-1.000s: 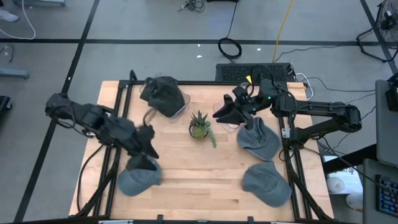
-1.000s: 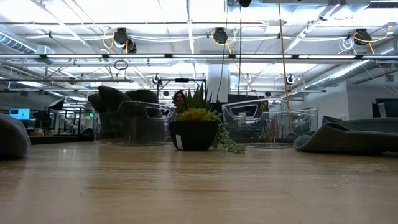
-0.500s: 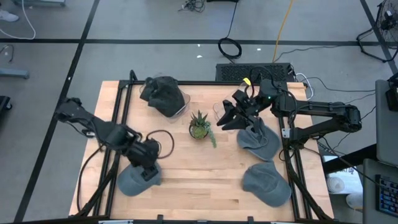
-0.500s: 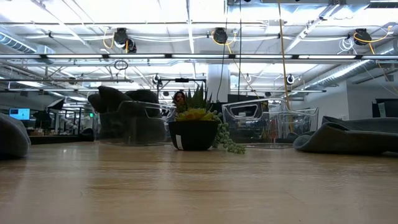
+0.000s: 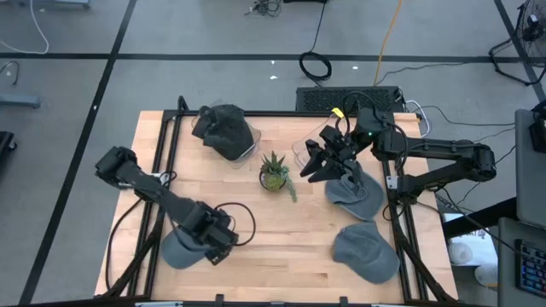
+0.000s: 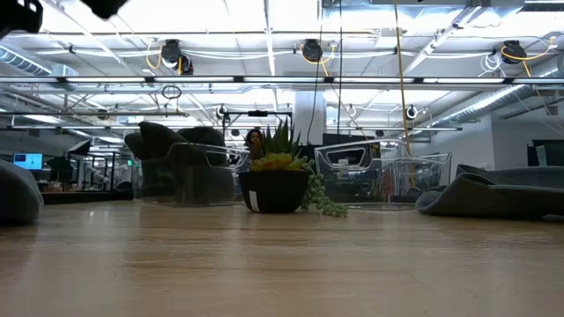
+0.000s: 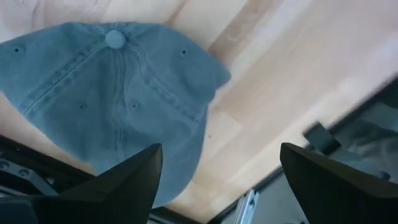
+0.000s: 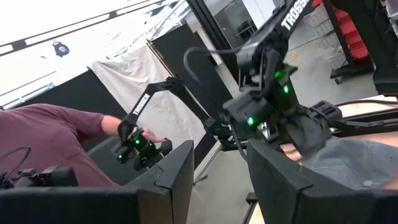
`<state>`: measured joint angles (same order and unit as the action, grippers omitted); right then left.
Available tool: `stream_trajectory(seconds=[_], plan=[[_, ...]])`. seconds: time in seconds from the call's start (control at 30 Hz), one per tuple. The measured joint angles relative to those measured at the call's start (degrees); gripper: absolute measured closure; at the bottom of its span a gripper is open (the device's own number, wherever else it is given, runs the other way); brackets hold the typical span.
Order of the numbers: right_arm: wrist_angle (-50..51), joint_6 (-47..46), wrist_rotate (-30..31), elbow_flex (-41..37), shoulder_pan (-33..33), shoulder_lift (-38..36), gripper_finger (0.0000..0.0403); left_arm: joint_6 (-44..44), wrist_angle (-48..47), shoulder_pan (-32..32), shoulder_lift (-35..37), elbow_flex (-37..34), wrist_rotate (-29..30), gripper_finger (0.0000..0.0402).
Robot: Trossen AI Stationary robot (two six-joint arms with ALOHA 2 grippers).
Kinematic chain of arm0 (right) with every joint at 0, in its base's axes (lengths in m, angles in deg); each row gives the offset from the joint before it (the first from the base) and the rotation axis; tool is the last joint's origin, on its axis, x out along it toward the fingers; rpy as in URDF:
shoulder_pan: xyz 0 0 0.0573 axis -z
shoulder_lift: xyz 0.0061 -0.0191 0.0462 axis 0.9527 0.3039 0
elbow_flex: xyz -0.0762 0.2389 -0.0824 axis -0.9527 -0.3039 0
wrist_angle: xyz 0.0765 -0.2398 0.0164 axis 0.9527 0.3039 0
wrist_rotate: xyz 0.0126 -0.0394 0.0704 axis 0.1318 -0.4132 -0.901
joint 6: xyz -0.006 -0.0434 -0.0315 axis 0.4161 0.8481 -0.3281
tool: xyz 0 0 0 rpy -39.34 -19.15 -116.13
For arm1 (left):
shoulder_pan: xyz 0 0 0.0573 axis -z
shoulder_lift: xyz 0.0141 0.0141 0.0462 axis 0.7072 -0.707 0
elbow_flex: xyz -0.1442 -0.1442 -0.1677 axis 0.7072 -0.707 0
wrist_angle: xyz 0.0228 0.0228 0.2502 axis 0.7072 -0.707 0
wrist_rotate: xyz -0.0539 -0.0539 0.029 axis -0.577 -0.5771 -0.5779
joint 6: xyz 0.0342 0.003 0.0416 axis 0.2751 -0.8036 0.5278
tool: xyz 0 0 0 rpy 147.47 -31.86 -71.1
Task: Pick & Place hat
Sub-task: Put the bottom left blue cap into the right transparent bin
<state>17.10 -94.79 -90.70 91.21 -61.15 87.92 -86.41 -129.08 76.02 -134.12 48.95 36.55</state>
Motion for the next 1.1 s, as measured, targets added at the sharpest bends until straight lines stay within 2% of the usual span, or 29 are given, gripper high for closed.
stream_trajectory(seconds=[0.77,0.9,1.1], plan=[[0.02,-0.36,0.00,0.00,0.00,0.00,0.0264,-9.58,0.13,3.42,-19.32,-0.02,1.23,0.0072],[0.02,-0.38,0.00,0.00,0.00,0.00,0.0264,-11.51,-0.09,2.86,-20.00,-0.02,1.25,0.0133],[0.01,-0.38,0.02,0.00,0.00,0.00,0.0264,-10.36,-0.33,2.07,-19.98,-0.02,1.14,0.0299]])
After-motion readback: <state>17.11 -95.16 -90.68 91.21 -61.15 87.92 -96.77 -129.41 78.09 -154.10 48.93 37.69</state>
